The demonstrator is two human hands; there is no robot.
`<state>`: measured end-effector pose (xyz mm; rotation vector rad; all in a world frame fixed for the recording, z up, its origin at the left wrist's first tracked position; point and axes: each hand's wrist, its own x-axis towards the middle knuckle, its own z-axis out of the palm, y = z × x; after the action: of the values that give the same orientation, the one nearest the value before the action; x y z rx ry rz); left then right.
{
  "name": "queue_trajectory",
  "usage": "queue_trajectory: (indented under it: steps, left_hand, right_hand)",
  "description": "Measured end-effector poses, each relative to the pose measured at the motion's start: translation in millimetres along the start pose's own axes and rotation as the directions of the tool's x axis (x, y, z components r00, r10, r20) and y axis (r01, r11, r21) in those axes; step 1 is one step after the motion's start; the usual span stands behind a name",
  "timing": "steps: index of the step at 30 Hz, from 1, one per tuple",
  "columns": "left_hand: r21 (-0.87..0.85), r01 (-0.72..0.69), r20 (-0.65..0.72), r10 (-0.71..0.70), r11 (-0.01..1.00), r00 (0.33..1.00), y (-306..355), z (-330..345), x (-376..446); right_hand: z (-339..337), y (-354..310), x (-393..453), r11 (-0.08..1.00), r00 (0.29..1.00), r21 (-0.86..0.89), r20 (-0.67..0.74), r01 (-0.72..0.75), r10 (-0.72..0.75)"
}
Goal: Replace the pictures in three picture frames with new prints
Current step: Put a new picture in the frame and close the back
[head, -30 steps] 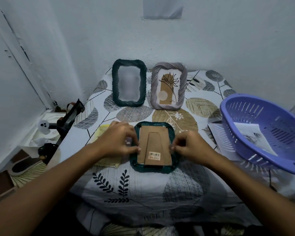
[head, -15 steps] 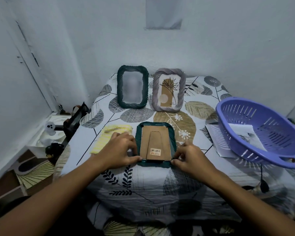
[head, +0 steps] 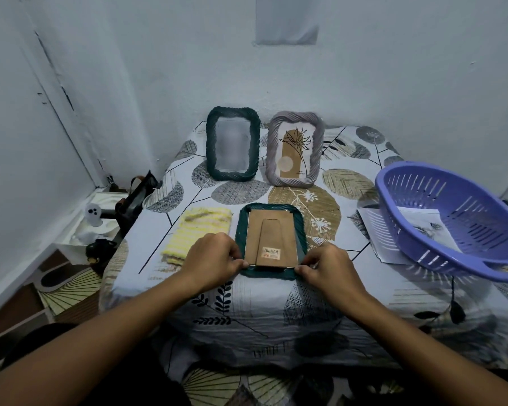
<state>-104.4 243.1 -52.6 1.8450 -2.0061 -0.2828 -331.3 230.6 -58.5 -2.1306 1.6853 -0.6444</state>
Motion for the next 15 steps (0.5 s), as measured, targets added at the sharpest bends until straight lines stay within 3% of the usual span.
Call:
queue_trajectory:
  steps: [15]
  left_hand:
    - [-0.202, 0.088, -0.044, -0.099, 0.975, 0.994, 0.4, 10.1, -11.4]
  right_hand:
    - [3.4, -0.1, -5.0, 0.979, 0.996, 0.202, -0.074, -0.033, 0.049]
